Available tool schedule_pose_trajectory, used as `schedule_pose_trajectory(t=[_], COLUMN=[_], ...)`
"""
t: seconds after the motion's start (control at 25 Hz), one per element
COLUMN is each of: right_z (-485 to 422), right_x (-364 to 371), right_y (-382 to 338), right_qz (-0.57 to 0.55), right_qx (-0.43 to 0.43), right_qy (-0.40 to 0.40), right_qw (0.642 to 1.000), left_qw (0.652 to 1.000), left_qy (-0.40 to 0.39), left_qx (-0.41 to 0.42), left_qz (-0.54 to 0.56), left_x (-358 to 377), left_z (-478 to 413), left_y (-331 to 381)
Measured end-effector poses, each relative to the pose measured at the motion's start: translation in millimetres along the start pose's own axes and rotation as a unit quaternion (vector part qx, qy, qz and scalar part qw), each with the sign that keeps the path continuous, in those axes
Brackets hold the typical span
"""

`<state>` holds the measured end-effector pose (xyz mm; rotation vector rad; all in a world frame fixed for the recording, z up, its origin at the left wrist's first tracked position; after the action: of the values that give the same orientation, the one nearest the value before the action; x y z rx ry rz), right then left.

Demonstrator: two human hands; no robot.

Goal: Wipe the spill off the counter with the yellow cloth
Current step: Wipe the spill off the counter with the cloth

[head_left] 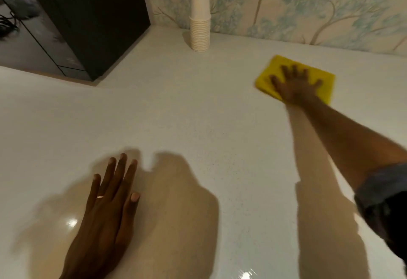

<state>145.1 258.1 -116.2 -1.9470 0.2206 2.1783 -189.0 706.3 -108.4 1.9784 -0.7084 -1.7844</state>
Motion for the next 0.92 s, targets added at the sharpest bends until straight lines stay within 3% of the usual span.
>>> schedule_pose_trajectory(t=[0.16, 0.32, 0.48, 0.72, 0.8, 0.92], right_z=[32, 85, 113, 242, 310, 375], right_x=[-5, 1, 8, 36, 48, 55], right_y=[171, 209, 115, -145, -177, -141], right_qz=[0.004, -0.002, -0.020, 0.040, 0.035, 0.019], right_qx=[0.144, 0.200, 0.140, -0.143, -0.223, -0.257], right_qy=[-0.009, 0.008, 0.022, 0.033, 0.046, 0.073], right_qw=[0.989, 0.980, 0.990, 0.988, 0.973, 0.963], left_qw=[1.000, 1.000, 1.000, 0.999, 0.998, 0.997], left_qy=[-0.013, -0.010, -0.007, -0.001, 0.017, 0.035], left_qx=[-0.010, -0.010, 0.010, 0.016, 0.026, 0.049], left_qz=[0.001, 0.011, 0.025, 0.033, 0.057, 0.043], left_x=[3, 3, 4, 12, 13, 15], left_z=[-1, 1, 3, 1, 1, -1], left_y=[0, 1, 0, -14, -18, -26])
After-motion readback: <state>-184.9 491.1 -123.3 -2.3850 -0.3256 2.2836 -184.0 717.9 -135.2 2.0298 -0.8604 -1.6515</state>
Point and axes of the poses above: each hand's wrist, its own z-axis away from the middle knuckle, its own x-axis out of the palm, y = z × x, the point moved 6 cm from there along -z, towards the middle knuckle, and after that the axes turned 12 degrees about z, right-handed, at the moved point
